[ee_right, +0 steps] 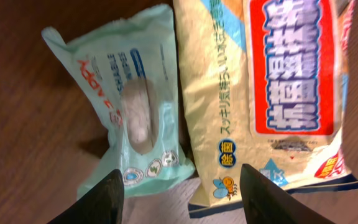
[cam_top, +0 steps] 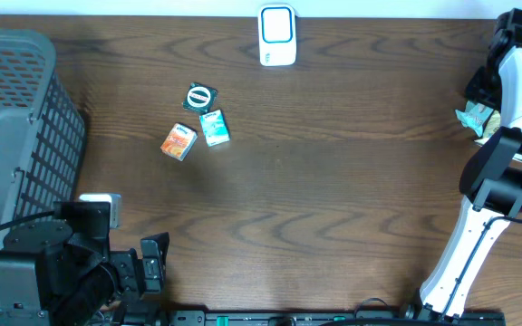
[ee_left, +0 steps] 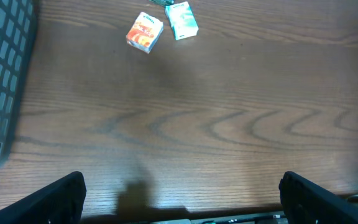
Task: Scan the item barcode
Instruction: 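Carry the green wipes pack right and drop it at the table edge, then move the right gripper left and grasp the teal Kleenex pack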
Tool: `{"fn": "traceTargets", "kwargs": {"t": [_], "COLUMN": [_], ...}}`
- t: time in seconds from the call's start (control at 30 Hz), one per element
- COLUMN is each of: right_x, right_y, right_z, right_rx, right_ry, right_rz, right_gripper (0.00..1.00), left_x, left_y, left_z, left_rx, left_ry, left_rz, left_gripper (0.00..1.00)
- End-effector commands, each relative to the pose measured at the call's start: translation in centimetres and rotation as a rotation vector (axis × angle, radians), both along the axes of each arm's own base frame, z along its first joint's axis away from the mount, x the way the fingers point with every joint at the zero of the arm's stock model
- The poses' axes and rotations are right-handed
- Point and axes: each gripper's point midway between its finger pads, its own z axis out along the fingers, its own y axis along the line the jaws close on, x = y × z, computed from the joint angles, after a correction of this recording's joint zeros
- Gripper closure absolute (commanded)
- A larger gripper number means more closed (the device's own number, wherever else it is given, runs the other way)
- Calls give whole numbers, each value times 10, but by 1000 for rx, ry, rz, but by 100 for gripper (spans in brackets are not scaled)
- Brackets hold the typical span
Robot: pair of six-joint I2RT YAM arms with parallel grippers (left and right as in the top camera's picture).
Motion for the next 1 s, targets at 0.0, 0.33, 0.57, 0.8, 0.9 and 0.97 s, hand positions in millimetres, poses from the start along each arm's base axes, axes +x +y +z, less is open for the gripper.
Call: {"fn": "traceTargets", "kwargs": {"t": [0.0, 0.33, 0.57, 0.8, 0.9, 0.97], "right_x": [4, 44, 32, 15, 11, 9], "right_y": [11, 184, 293, 390, 430, 454], "right_z": [20, 89, 107, 86, 75, 69], "right_rx": [59, 808, 1009, 896, 802, 745], "right_ry": [-61, -387, -378, -240, -207, -197], "right_rz": [10, 485, 777, 987, 1052, 1063], "right_gripper": [46, 42, 38, 35, 32, 36], "left_x": [1, 1, 1, 1, 1, 1], "left_y": [2, 2, 2, 2, 2, 2], "left_z": [0, 0, 0, 0, 0, 0], "left_rx": [4, 4, 4, 4, 4, 4], "left_ry": [0, 0, 0, 0, 0, 0], "left_rz": [10, 10, 10, 10, 10, 10], "left_gripper": [2, 2, 2, 3, 2, 2]}}
